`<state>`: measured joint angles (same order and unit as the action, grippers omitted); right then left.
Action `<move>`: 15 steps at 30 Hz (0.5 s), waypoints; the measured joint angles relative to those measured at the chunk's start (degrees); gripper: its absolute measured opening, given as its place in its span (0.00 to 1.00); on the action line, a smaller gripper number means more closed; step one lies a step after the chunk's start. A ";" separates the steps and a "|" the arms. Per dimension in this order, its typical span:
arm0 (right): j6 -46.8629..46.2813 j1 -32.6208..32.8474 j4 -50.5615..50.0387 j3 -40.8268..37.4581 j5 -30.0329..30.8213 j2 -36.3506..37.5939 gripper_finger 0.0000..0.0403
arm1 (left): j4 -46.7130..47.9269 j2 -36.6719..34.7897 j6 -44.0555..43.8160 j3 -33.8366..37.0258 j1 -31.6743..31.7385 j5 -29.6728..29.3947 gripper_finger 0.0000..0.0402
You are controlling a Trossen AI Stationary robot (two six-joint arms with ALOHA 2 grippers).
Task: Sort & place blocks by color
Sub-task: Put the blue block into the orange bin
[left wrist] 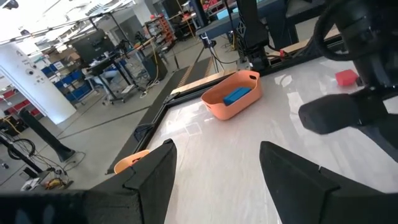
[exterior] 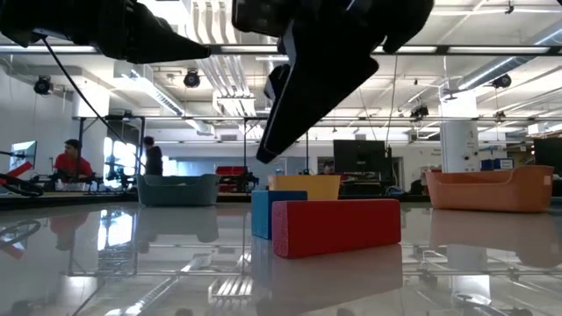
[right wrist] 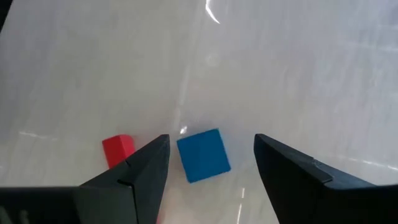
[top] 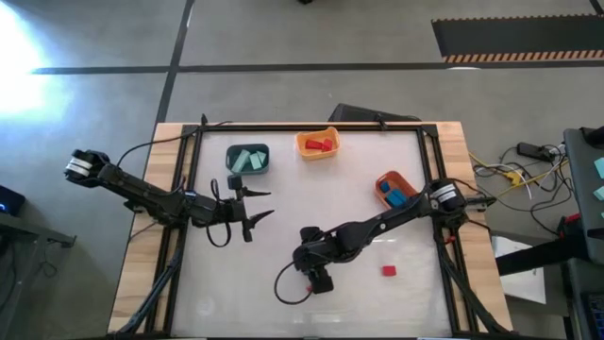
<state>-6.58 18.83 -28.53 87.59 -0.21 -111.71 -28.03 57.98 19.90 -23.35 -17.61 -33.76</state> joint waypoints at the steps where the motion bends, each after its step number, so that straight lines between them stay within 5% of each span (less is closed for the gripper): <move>1: -0.22 0.02 -0.35 0.00 0.00 0.07 0.56 | 0.00 0.00 0.00 0.00 0.00 0.00 0.53; 15: -2.46 0.29 2.00 -1.03 -1.36 -3.83 0.56 | 0.04 0.00 0.01 -0.02 0.01 0.02 0.53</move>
<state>-9.04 19.11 -26.53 86.56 -1.56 -115.54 -27.99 57.98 19.91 -23.38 -17.60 -33.74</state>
